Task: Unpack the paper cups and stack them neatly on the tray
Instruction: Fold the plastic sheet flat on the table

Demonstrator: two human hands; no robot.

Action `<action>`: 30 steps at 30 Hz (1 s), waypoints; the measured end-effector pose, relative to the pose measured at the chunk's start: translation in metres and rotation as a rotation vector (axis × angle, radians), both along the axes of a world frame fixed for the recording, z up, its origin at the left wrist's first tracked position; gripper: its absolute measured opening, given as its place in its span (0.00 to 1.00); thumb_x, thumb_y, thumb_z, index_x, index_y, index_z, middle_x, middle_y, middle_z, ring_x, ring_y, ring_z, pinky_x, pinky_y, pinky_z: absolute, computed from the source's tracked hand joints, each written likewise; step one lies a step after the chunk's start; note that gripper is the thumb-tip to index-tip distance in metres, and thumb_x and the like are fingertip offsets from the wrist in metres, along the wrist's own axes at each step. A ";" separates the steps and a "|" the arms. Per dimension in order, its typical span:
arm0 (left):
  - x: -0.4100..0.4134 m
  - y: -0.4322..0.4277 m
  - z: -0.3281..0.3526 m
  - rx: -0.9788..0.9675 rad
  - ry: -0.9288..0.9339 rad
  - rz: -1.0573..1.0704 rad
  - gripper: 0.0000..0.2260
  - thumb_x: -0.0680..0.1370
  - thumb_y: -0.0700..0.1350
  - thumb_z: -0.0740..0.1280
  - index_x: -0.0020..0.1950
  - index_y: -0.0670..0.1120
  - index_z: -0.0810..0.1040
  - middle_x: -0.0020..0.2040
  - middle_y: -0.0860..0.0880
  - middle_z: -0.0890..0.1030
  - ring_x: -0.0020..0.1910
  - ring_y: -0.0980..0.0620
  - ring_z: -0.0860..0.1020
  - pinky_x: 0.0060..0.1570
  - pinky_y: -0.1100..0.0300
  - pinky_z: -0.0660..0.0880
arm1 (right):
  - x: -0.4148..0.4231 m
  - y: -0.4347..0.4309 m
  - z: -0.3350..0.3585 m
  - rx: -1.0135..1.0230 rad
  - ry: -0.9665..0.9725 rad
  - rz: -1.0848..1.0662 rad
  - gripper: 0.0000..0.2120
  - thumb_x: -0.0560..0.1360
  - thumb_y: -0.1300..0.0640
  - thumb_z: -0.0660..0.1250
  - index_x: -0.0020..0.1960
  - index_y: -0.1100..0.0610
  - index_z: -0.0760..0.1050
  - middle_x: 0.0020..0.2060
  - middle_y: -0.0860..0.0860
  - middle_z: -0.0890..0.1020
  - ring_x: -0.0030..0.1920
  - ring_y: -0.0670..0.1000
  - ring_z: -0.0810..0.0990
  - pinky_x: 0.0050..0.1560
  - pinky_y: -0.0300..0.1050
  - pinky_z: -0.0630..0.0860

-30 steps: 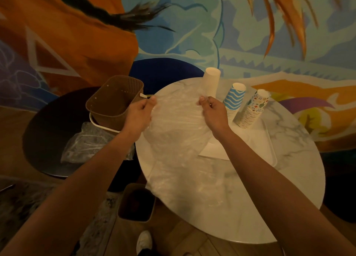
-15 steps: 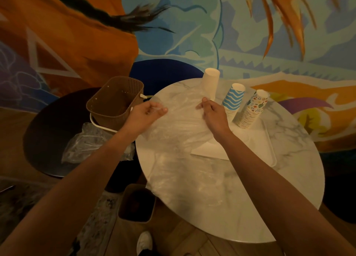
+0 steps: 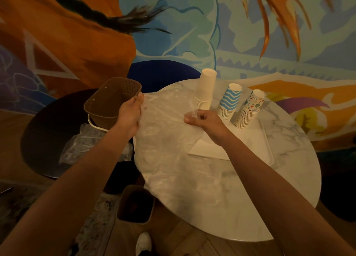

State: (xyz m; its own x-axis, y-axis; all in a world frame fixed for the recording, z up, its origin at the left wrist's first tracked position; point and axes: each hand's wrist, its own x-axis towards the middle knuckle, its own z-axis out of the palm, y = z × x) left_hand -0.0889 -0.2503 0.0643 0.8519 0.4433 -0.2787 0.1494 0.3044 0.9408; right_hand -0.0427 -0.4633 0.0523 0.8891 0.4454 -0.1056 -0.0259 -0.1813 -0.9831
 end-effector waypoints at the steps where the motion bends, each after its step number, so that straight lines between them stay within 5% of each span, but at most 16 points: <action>1: -0.001 0.001 0.001 0.008 0.002 0.014 0.12 0.81 0.51 0.61 0.54 0.45 0.79 0.47 0.50 0.81 0.48 0.51 0.80 0.50 0.56 0.76 | -0.001 0.002 -0.001 0.037 0.004 -0.009 0.03 0.73 0.63 0.69 0.45 0.57 0.79 0.32 0.42 0.82 0.36 0.39 0.79 0.41 0.32 0.75; 4: -0.002 0.008 0.000 0.018 -0.002 0.083 0.11 0.81 0.49 0.61 0.55 0.43 0.77 0.44 0.53 0.80 0.45 0.54 0.79 0.46 0.59 0.76 | -0.002 0.003 -0.001 0.053 -0.067 -0.152 0.09 0.79 0.61 0.61 0.44 0.54 0.77 0.27 0.42 0.74 0.27 0.41 0.69 0.27 0.35 0.71; 6: -0.002 0.016 -0.002 -0.153 0.013 0.180 0.12 0.80 0.49 0.62 0.56 0.43 0.78 0.46 0.50 0.82 0.46 0.52 0.80 0.49 0.54 0.78 | -0.001 0.002 0.003 0.029 -0.108 -0.229 0.10 0.80 0.57 0.60 0.43 0.51 0.77 0.30 0.50 0.71 0.28 0.44 0.66 0.25 0.36 0.66; 11: -0.013 0.013 -0.012 -0.517 -0.060 0.050 0.27 0.77 0.65 0.56 0.64 0.46 0.73 0.53 0.47 0.81 0.52 0.50 0.80 0.57 0.53 0.75 | 0.001 0.002 0.007 0.111 -0.092 -0.379 0.09 0.79 0.53 0.61 0.43 0.49 0.77 0.41 0.54 0.75 0.43 0.52 0.71 0.35 0.41 0.69; 13: -0.022 -0.002 -0.017 -0.414 -0.017 -0.117 0.26 0.75 0.65 0.58 0.65 0.48 0.73 0.55 0.49 0.80 0.55 0.50 0.78 0.54 0.53 0.76 | 0.001 0.004 0.006 0.100 -0.074 -0.419 0.08 0.79 0.51 0.61 0.44 0.49 0.77 0.41 0.51 0.77 0.42 0.51 0.73 0.36 0.40 0.71; 15: -0.024 -0.016 -0.023 -0.241 0.001 -0.151 0.17 0.78 0.55 0.63 0.62 0.47 0.74 0.53 0.50 0.80 0.52 0.52 0.79 0.50 0.57 0.76 | 0.002 0.006 0.002 0.054 -0.055 -0.430 0.08 0.79 0.49 0.61 0.47 0.52 0.76 0.39 0.48 0.77 0.37 0.47 0.74 0.32 0.37 0.71; 18: -0.019 -0.025 -0.027 0.092 -0.029 -0.041 0.05 0.79 0.47 0.65 0.52 0.47 0.77 0.43 0.50 0.79 0.44 0.51 0.78 0.43 0.59 0.76 | 0.004 0.005 -0.002 0.007 -0.079 -0.435 0.07 0.78 0.51 0.63 0.48 0.54 0.75 0.34 0.47 0.75 0.32 0.44 0.71 0.32 0.36 0.70; 21: -0.016 -0.020 -0.023 0.306 -0.011 0.142 0.08 0.79 0.50 0.64 0.51 0.47 0.75 0.40 0.51 0.77 0.34 0.56 0.74 0.27 0.70 0.72 | 0.005 -0.001 0.000 -0.013 -0.101 -0.535 0.06 0.79 0.55 0.61 0.47 0.54 0.76 0.31 0.47 0.72 0.30 0.43 0.68 0.29 0.30 0.67; 25: -0.019 -0.015 -0.030 0.414 -0.037 0.182 0.09 0.79 0.50 0.63 0.54 0.46 0.75 0.44 0.53 0.77 0.37 0.62 0.75 0.33 0.71 0.72 | 0.005 -0.005 0.006 0.055 -0.071 -0.620 0.06 0.79 0.54 0.61 0.51 0.57 0.73 0.33 0.47 0.73 0.32 0.42 0.69 0.28 0.26 0.67; 28: -0.019 -0.015 -0.033 0.317 -0.049 0.180 0.06 0.82 0.46 0.58 0.55 0.47 0.73 0.39 0.54 0.74 0.29 0.63 0.74 0.26 0.73 0.69 | 0.002 -0.006 0.007 0.104 0.055 -0.520 0.18 0.76 0.48 0.65 0.61 0.56 0.68 0.36 0.48 0.78 0.34 0.43 0.76 0.34 0.34 0.73; 30: -0.019 -0.014 -0.033 0.268 -0.044 0.203 0.11 0.83 0.46 0.56 0.62 0.45 0.70 0.44 0.53 0.75 0.36 0.62 0.73 0.26 0.75 0.70 | -0.002 -0.008 0.004 0.164 0.139 -0.361 0.25 0.74 0.51 0.69 0.66 0.54 0.63 0.43 0.49 0.82 0.39 0.44 0.82 0.38 0.39 0.75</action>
State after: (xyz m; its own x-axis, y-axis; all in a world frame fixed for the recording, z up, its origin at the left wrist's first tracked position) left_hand -0.1076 -0.2646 0.0311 0.7474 0.6577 -0.0937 0.0681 0.0645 0.9956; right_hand -0.0451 -0.4711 0.0560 0.9735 0.1285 -0.1889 -0.1933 0.0225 -0.9809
